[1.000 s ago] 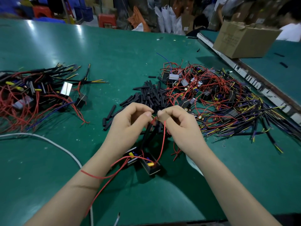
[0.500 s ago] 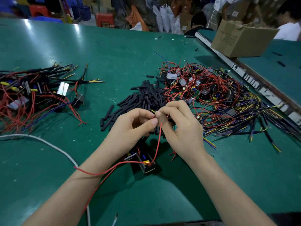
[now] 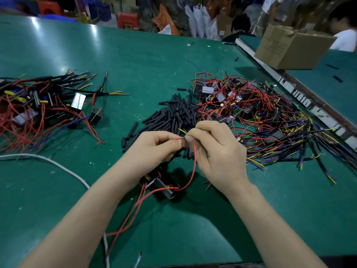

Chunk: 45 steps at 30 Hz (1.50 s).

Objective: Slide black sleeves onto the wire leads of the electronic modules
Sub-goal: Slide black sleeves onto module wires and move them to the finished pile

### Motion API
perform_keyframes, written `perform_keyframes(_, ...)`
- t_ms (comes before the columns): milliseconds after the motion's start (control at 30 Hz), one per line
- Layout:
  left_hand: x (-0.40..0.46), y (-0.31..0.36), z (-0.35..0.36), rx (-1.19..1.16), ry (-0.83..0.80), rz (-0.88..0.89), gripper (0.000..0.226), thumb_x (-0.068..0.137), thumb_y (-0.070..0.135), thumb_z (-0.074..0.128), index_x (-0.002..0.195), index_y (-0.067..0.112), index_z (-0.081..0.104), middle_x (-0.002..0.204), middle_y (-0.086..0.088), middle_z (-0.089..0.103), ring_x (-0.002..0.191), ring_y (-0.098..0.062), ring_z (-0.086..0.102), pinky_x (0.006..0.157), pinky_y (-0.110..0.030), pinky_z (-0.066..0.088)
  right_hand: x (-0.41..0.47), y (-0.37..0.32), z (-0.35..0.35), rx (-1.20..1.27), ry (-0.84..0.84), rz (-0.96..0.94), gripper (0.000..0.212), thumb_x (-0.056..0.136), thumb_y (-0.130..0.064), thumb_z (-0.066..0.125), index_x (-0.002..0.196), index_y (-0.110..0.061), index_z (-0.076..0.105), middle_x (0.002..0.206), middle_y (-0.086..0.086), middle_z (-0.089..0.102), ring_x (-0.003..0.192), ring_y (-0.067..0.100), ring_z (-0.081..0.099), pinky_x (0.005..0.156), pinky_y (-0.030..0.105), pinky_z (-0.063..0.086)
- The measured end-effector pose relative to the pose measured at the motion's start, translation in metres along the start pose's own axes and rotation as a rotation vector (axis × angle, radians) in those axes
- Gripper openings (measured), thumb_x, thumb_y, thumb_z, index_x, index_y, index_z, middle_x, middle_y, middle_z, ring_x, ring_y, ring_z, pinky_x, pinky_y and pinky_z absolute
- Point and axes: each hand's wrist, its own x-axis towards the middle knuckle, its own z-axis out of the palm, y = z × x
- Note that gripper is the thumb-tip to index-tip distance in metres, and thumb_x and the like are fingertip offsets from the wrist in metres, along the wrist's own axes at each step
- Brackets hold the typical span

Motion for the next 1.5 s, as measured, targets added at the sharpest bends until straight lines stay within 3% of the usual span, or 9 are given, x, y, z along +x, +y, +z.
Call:
perform_keyframes(100, 0.0013, 0.0012, -0.0024, -0.089, 0.01, -0.021, 0.019, 0.092, 0.01, 0.054, 0.093, 0.006, 0.072, 0.052, 0.01, 0.055, 0.047, 0.002, 0.045, 0.05, -0.005, 0.036, -0.001, 0.0009, 0.0005, -0.048, 0.032, -0.003, 0.009, 0.09, -0.015, 0.067, 0.085, -0.012, 0.074, 0.089, 0.001, 0.068, 0.068, 0.026, 0.057, 0.052, 0.032, 0.048)
perform_keyframes(333, 0.0055, -0.0039, -0.0049, -0.116, 0.033, -0.172, 0.029, 0.092, 0.028, 0.055, 0.074, 0.012, 0.07, 0.06, 0.003, 0.058, 0.063, -0.011, 0.049, 0.074, -0.022, 0.043, -0.0022, -0.0025, 0.002, -0.107, 0.037, -0.024, 0.011, 0.091, -0.017, 0.065, 0.085, -0.014, 0.074, 0.089, -0.001, 0.068, 0.067, 0.023, 0.055, 0.055, 0.029, 0.045)
perform_keyframes(467, 0.0031, -0.0015, -0.0063, -0.078, 0.081, -0.196, 0.039, 0.091, 0.028, 0.058, 0.054, 0.02, 0.066, 0.054, 0.006, 0.056, 0.051, -0.005, 0.048, 0.048, -0.009, 0.038, -0.0032, -0.0045, 0.0026, -0.101, 0.014, -0.055, 0.014, 0.093, -0.019, 0.064, 0.084, -0.013, 0.073, 0.089, 0.0, 0.068, 0.067, 0.023, 0.053, 0.055, 0.029, 0.044)
perform_keyframes(767, 0.0009, 0.0013, -0.0073, -0.155, 0.059, -0.087, 0.023, 0.089, 0.006, 0.057, 0.077, 0.016, 0.075, 0.063, 0.007, 0.067, 0.06, 0.002, 0.058, 0.058, -0.006, 0.043, -0.0046, -0.0043, 0.0036, -0.047, -0.004, -0.027, 0.014, 0.092, -0.019, 0.065, 0.084, -0.012, 0.073, 0.088, 0.001, 0.067, 0.067, 0.023, 0.053, 0.054, 0.031, 0.046)
perform_keyframes(967, -0.0005, -0.0002, -0.0073, -0.105, 0.029, -0.046, 0.022, 0.088, 0.007, 0.059, 0.082, 0.02, 0.075, 0.065, 0.006, 0.067, 0.064, 0.002, 0.06, 0.062, -0.005, 0.042, -0.0067, -0.0076, 0.0059, 0.105, -0.183, 0.285, 0.019, 0.093, -0.03, 0.058, 0.087, -0.017, 0.07, 0.092, -0.008, 0.062, 0.078, 0.015, 0.057, 0.052, 0.027, 0.041)
perform_keyframes(1033, -0.0012, 0.0003, -0.0049, -0.034, 0.021, -0.007, 0.023, 0.088, 0.005, 0.059, 0.083, 0.021, 0.075, 0.066, 0.007, 0.068, 0.066, 0.003, 0.061, 0.065, -0.003, 0.041, -0.0078, -0.0034, 0.0074, 0.202, -0.239, 0.338, 0.021, 0.093, -0.03, 0.056, 0.09, -0.015, 0.07, 0.094, -0.006, 0.061, 0.082, 0.014, 0.058, 0.056, 0.032, 0.046)
perform_keyframes(1200, 0.0005, -0.0026, -0.0024, -0.06, 0.085, -0.056, 0.008, 0.089, 0.015, 0.061, 0.085, 0.02, 0.068, 0.063, 0.009, 0.067, 0.061, 0.001, 0.058, 0.061, -0.007, 0.043, -0.0073, 0.0006, 0.0089, 0.324, -0.183, 0.381, 0.02, 0.093, -0.026, 0.056, 0.091, -0.013, 0.071, 0.092, -0.009, 0.055, 0.081, 0.012, 0.054, 0.061, 0.044, 0.048)
perform_keyframes(1333, 0.0003, -0.0039, -0.0021, 0.014, 0.051, -0.076, 0.023, 0.089, 0.027, 0.06, 0.071, 0.02, 0.072, 0.059, 0.011, 0.059, 0.051, -0.001, 0.047, 0.049, -0.009, 0.037, -0.0077, 0.0001, 0.0093, 0.323, -0.166, 0.349, 0.018, 0.094, -0.023, 0.056, 0.091, -0.013, 0.07, 0.092, -0.011, 0.053, 0.079, 0.007, 0.049, 0.059, 0.042, 0.047)
perform_keyframes(1500, -0.0001, -0.0042, -0.0025, 0.07, 0.064, 0.063, 0.009, 0.085, 0.019, 0.066, 0.081, 0.021, 0.074, 0.07, 0.005, 0.065, 0.063, 0.0, 0.052, 0.062, -0.009, 0.042, -0.0073, -0.0021, 0.0061, 0.289, -0.153, 0.295, 0.019, 0.094, -0.023, 0.056, 0.093, -0.01, 0.07, 0.094, -0.007, 0.055, 0.085, 0.018, 0.057, 0.059, 0.042, 0.049)
